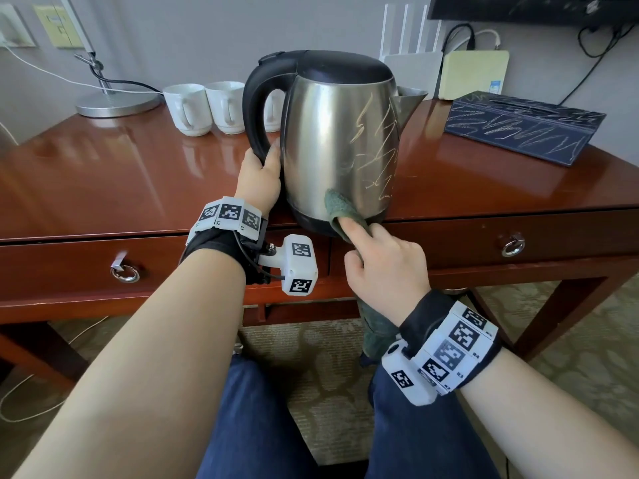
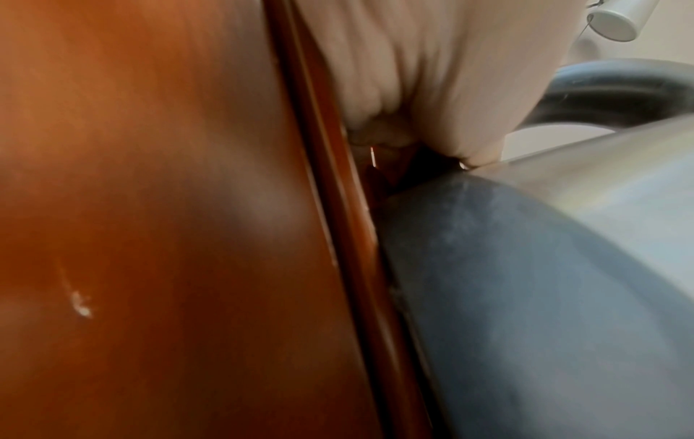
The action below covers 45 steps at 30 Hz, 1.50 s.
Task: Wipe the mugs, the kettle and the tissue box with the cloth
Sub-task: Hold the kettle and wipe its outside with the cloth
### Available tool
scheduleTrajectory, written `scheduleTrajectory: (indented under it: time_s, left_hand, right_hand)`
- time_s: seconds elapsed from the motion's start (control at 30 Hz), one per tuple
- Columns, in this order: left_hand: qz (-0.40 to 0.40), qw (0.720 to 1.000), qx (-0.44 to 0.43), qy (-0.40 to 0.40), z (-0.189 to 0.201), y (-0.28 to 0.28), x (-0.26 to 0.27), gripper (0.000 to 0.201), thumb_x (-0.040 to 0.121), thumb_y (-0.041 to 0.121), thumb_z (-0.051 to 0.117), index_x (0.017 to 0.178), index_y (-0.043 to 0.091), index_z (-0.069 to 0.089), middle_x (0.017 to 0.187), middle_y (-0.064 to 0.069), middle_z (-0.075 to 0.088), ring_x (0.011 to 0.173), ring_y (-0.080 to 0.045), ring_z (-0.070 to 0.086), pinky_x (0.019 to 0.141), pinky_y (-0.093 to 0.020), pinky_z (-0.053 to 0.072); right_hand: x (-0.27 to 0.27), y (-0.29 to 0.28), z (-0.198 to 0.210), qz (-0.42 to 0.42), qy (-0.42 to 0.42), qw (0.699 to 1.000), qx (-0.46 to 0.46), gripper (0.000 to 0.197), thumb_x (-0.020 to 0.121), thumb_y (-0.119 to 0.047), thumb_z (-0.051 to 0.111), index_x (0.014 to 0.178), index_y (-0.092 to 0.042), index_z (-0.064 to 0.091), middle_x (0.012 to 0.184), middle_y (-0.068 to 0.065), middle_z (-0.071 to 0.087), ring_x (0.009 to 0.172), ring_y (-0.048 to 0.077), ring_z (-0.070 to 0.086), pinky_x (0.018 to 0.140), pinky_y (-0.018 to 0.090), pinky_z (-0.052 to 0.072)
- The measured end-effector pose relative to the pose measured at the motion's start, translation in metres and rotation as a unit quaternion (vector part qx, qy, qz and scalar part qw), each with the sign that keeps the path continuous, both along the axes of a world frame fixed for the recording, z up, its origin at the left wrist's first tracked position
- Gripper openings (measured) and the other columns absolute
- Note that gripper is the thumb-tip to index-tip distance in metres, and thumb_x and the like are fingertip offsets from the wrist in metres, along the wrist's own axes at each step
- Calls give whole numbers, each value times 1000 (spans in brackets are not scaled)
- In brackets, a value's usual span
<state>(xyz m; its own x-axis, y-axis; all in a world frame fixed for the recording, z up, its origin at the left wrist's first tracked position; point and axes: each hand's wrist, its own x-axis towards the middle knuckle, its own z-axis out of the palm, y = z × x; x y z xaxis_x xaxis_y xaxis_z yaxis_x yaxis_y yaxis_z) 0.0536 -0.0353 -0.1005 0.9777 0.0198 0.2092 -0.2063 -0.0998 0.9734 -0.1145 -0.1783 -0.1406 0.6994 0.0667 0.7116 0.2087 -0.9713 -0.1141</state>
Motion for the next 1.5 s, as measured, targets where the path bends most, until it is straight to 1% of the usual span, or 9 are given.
scheduleTrajectory:
  time_s: [0.3,0.43,0.57,0.73,0.97,1.1,1.2,1.3,1.5]
  left_hand:
    - [-1,1000,-9,-2,-1,0,0,44,97,48,52,123,14,55,121,-2,64,114,-16,59,106,-39,44]
    - [1,1000,-8,-1,0,-1,0,45,97,49,52,124,13,56,120,-2,65,114,-16,59,106,-39,44]
    - [1,1000,-6,0,-1,0,-1,46,96,51,52,123,14,56,119,-1,65,113,-16,59,105,-39,45]
    - [-6,1000,1,-4,-1,1,0,56,90,58,52,122,13,58,117,-2,67,112,-17,61,104,-42,46]
    - [-4,1000,17,1,0,2,1,56,91,58,50,123,13,57,118,-4,66,112,-18,61,105,-42,46]
    - [1,1000,11,0,0,1,0,51,96,53,50,125,12,55,121,-3,64,114,-18,59,106,-41,45]
    - [-5,1000,1,-2,0,1,1,52,94,54,51,125,13,55,121,-2,64,114,-18,60,106,-42,45]
    - [-5,1000,3,-6,0,1,0,53,92,55,51,125,13,56,120,-2,65,113,-18,60,105,-42,45]
    - [-4,1000,20,-11,0,3,3,55,92,55,49,123,11,58,118,-5,66,111,-18,61,104,-42,46]
  right_hand:
    - [-3,-5,7,-37,0,997,67,58,71,-11,54,128,-9,43,63,9,57,39,27,49,40,24,38]
    - [-6,-1,-2,-36,21,997,69,55,73,-18,41,127,-12,39,61,9,56,39,28,50,38,26,39]
    - [-6,3,-7,-25,24,998,47,52,73,-19,41,125,-16,44,63,8,57,40,27,51,41,21,32]
    - [-1,5,4,-3,4,1000,27,52,74,-16,41,121,-15,65,61,6,55,40,28,48,42,22,32]
    - [2,-2,39,-32,-24,999,26,57,72,-17,42,127,-19,56,58,6,53,40,30,48,45,22,31]
    - [-3,-4,30,-35,-5,998,45,58,72,-14,47,129,-15,49,58,6,53,41,29,49,44,22,32]
    - [-7,3,16,-24,25,999,34,55,72,-17,42,127,-17,51,59,6,55,39,29,49,43,22,32]
    - [-8,8,8,-4,39,999,23,55,72,-17,40,123,-16,62,57,6,53,37,28,48,41,23,34]
    - [0,9,35,-8,-2,1000,18,58,71,-18,39,123,-18,64,55,6,54,38,29,49,43,22,34]
